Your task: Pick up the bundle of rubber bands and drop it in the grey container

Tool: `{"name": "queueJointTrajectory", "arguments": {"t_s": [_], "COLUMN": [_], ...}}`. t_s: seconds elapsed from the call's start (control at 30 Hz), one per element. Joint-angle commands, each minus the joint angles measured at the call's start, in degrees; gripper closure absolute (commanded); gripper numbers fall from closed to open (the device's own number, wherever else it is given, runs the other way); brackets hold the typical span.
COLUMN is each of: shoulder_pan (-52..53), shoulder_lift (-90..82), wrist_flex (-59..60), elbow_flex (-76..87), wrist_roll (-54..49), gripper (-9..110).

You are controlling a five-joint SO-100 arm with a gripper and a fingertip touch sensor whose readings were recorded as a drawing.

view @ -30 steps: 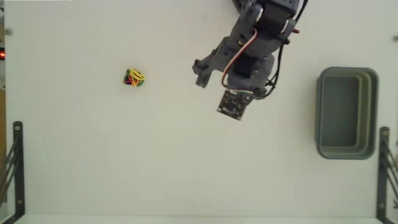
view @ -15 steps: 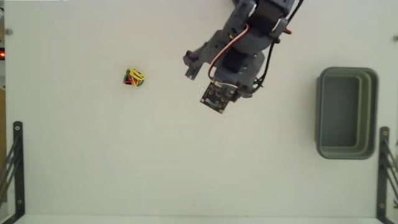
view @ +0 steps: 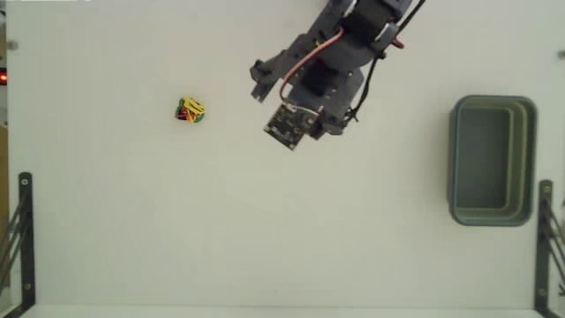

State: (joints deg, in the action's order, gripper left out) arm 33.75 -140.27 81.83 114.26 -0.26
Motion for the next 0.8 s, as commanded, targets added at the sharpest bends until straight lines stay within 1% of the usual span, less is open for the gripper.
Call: {"name": "queueJointTrajectory", "arguments": {"t_s": [0.0, 0.77], "shoulder_pan": [2.22, 11.38], "shoulder_lift": [-1.84, -1.84], "wrist_flex": [0.13, 0.13], "elbow_flex": [0.30, 0.30], "wrist_roll": [0.26, 0.26], "gripper": [-9, -9]}}
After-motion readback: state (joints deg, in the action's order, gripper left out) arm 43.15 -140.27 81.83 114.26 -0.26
